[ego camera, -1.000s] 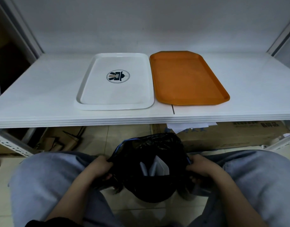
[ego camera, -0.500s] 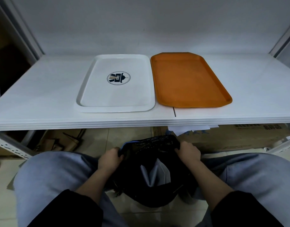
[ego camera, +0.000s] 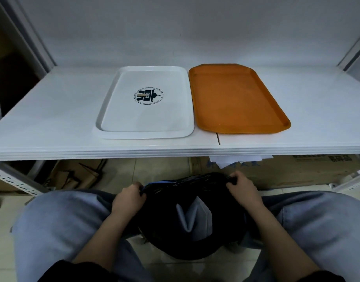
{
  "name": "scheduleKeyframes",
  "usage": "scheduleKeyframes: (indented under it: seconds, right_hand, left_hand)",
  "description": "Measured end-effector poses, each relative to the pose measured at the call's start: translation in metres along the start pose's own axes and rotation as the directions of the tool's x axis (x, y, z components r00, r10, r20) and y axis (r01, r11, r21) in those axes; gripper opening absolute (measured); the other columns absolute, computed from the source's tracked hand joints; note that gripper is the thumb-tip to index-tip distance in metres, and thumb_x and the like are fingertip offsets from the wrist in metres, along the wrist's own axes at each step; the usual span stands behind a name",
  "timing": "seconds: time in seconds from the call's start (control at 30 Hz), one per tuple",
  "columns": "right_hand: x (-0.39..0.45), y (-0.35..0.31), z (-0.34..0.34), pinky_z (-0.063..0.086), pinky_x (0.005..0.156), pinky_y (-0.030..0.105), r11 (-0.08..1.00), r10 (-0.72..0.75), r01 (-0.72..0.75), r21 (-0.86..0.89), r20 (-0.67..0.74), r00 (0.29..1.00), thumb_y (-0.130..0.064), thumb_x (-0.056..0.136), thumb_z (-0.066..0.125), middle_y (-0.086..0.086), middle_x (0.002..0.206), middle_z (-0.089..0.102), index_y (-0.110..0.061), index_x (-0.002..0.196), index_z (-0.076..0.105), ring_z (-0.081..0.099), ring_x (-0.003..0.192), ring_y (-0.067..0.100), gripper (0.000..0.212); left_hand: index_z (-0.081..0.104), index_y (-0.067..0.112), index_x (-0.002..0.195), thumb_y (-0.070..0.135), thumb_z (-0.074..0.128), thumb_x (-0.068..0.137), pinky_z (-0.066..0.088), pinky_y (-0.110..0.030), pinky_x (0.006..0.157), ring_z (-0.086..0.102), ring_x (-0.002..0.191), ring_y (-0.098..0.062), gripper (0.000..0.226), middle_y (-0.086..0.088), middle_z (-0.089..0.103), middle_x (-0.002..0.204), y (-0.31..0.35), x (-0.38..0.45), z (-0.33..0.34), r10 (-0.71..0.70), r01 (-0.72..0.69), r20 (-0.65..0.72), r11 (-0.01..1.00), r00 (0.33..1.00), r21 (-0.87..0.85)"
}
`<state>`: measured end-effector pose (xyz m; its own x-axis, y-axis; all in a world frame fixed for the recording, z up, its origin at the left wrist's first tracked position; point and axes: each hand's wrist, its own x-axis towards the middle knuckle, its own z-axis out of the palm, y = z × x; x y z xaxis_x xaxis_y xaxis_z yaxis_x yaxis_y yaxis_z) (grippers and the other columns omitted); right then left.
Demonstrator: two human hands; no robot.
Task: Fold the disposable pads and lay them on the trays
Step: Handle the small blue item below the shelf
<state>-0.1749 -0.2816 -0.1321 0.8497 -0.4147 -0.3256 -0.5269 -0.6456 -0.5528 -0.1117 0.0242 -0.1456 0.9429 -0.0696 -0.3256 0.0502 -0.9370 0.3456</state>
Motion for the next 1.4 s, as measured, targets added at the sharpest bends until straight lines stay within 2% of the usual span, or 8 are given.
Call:
scheduleKeyframes:
  seconds: [0.13,0.23,0.43,0.57,0.73,1.0,1.27,1.4]
  right_hand:
    - [0.0,-0.016,0.014,0.047,0.085,0.035,0.945,-0.187,0.193,-0.264,0.048,0.981,-0.044,0.084,0.061,0.003,0.122,0.059,-0.024,0.134,0.036,0.057,0.107,0.024,0.06]
    - [0.007,-0.034,0.029,0.04,0.096,0.038,0.867,-0.301,0.268,-0.419,-0.013,0.953,-0.048,0.085,0.061,0.002,0.139,0.047,-0.021,0.142,0.033,0.046,0.125,0.024,0.069]
    - [0.02,-0.051,0.037,0.044,0.073,0.03,0.838,-0.426,0.366,-0.405,-0.067,0.902,-0.033,0.092,0.055,0.002,0.111,0.059,-0.019,0.111,0.064,0.055,0.105,0.021,0.025]
    - [0.014,-0.049,0.036,0.043,0.066,0.029,0.916,-0.377,0.326,-0.235,-0.224,0.899,-0.028,0.094,0.053,0.005,0.105,0.058,-0.016,0.107,0.068,0.057,0.097,0.022,0.023]
    - [0.002,-0.064,0.049,0.037,0.099,0.036,0.816,-0.522,0.476,-0.328,-0.062,0.851,-0.04,0.09,0.054,0.003,0.13,0.048,-0.019,0.131,0.051,0.046,0.121,0.022,0.047]
    - [-0.033,-0.127,0.105,0.002,0.117,0.038,0.744,-0.615,0.659,-0.112,0.273,0.74,-0.078,0.064,0.046,-0.005,0.147,0.036,-0.023,0.143,0.03,0.028,0.138,0.012,0.097]
    - [-0.041,-0.124,0.118,0.046,0.082,0.033,0.812,-0.568,0.552,0.19,0.038,0.822,-0.052,0.074,0.056,0.003,0.096,0.069,-0.013,0.106,0.06,0.062,0.092,0.023,0.051]
    - [-0.041,-0.117,0.113,0.049,0.074,0.036,0.838,-0.522,0.491,0.239,0.086,0.849,-0.034,0.092,0.054,0.005,0.089,0.069,-0.012,0.093,0.06,0.063,0.084,0.021,0.023]
  left_hand:
    - [0.036,0.028,0.138,0.041,0.056,0.085,0.044,-0.03,0.078,0.06,0.11,-0.026,0.058,-0.005,0.063,0.121,0.013,-0.001,0.004,0.045,-0.039,0.076,0.997,0.996,-0.073]
    - [0.048,0.026,0.131,0.043,0.054,0.089,0.048,-0.032,0.078,0.062,0.106,-0.027,0.046,-0.005,0.066,0.114,0.014,-0.001,0.007,0.051,-0.051,-0.003,0.999,0.999,-0.019]
    - [0.063,0.021,0.106,0.034,0.049,0.094,0.05,-0.034,0.07,0.063,0.093,-0.028,0.023,-0.005,0.069,0.096,0.011,-0.003,0.002,0.096,-0.099,-0.138,0.995,0.986,-0.021]
    - [0.063,0.026,0.095,0.035,0.052,0.091,0.047,-0.03,0.065,0.064,0.089,-0.025,0.015,-0.001,0.07,0.092,0.004,-0.001,-0.003,0.046,-0.058,-0.156,0.995,0.987,-0.077]
    - [0.06,0.027,0.083,0.037,0.055,0.088,0.042,-0.028,0.063,0.063,0.086,-0.024,0.012,0.001,0.067,0.085,0.001,-0.004,-0.014,-0.002,-0.01,-0.156,0.997,0.988,-0.075]
    - [0.059,0.023,0.064,0.013,0.071,0.08,0.052,-0.034,0.068,0.063,0.055,-0.014,0.023,0.008,0.062,0.052,0.012,-0.003,-0.022,0.027,-0.049,-0.047,0.826,0.999,-0.561]
    - [0.056,0.011,0.068,0.004,0.065,0.086,0.046,-0.018,0.046,0.054,0.042,-0.004,0.021,0.0,0.059,0.052,0.041,-0.019,-0.06,0.138,-0.148,-0.075,0.651,0.988,-0.744]
    - [0.054,0.013,0.069,0.005,0.065,0.086,0.05,-0.03,0.067,0.056,0.061,-0.011,0.022,-0.004,0.056,0.067,0.058,-0.031,-0.079,0.192,-0.273,-0.196,0.598,0.962,-0.754]
